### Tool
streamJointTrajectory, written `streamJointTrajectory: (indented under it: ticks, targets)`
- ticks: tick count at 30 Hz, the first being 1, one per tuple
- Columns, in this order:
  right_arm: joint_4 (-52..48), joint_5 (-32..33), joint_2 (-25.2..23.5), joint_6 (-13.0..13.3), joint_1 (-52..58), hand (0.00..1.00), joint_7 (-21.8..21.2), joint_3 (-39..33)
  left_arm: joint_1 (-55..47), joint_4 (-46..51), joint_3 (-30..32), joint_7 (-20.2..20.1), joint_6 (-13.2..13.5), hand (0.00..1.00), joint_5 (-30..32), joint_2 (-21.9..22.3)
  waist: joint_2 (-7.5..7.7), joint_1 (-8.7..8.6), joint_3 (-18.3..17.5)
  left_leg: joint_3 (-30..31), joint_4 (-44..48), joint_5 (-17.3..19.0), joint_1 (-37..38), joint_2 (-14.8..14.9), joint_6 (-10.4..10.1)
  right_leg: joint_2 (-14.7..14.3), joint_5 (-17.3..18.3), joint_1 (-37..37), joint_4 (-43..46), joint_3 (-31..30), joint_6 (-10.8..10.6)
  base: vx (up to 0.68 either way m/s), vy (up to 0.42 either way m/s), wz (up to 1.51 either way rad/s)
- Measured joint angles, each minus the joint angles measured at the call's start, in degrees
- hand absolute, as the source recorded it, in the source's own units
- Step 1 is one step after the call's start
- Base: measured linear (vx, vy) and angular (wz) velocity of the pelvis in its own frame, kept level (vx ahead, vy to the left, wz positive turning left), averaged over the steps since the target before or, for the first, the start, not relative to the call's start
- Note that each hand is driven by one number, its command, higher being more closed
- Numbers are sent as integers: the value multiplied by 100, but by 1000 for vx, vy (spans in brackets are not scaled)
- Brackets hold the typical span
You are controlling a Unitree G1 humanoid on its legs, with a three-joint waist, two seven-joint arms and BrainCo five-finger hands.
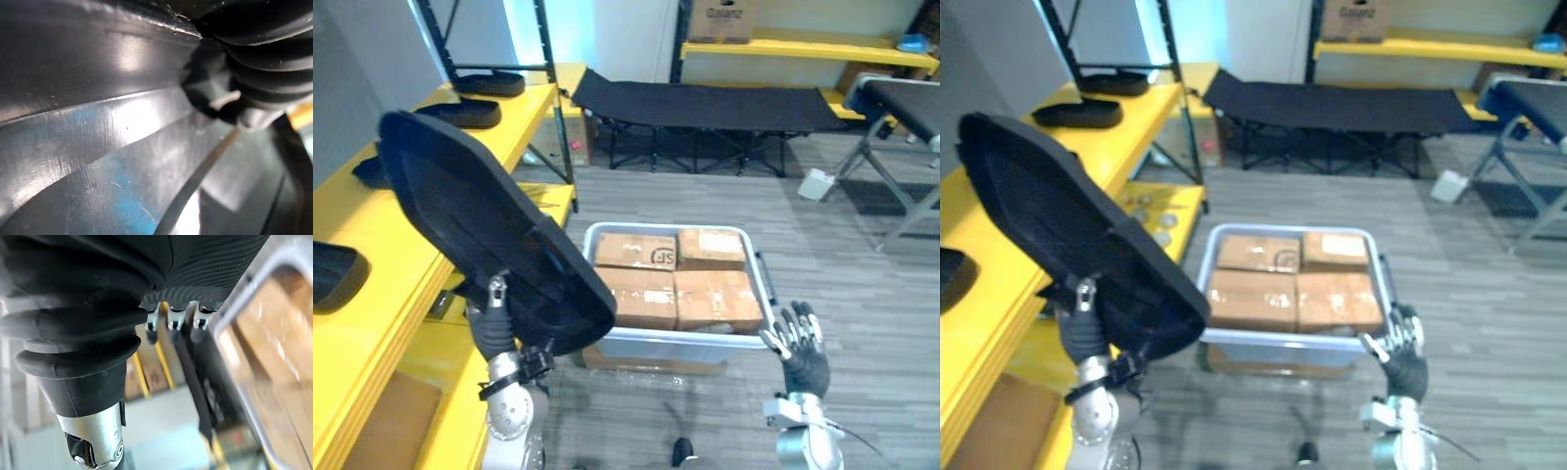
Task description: Walk over and take plastic housings, then place them on the shelf
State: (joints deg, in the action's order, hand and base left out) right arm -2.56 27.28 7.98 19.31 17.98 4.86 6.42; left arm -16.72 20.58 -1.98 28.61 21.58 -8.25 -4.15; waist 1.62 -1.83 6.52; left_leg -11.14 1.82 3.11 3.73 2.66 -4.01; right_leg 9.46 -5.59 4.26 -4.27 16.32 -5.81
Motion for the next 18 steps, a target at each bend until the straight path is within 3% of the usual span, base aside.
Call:
streamJointTrajectory:
  ticks: [4, 8, 13, 18]
  targets:
    - [239, -251, 31, -203, -687, 0, 45, 809, -319, 458, 506, -19, -78, 100, 35, 21, -45, 280, -27, 526, -79, -164, -185, -130, 63, 93, 36, 91, 15, 530, -65, 30, 12, 64]
    - [570, -397, 12, -321, -1258, 0, 172, 1082, -642, 686, 1045, -147, -86, 100, 32, 179, -15, 638, -16, 914, -67, -173, -200, -217, 70, 136, 47, 353, -7, 965, -80, 59, 12, 52]
    - [604, -509, -45, -354, -1720, 0, 271, 1185, -976, 997, 1355, -531, -85, 100, 21, 336, 63, 821, 93, 1258, 120, -139, -362, -250, 110, 160, 70, 499, 23, 1355, -48, 20, 21, 44]
    - [767, -618, -40, -465, -1982, 0, 314, 1180, -1165, 998, 1501, -1002, -90, 100, -102, 517, 15, 1066, 375, 1564, 588, -13, -576, -255, 83, 154, 357, 632, 276, 1654, -43, -54, 11, 36]
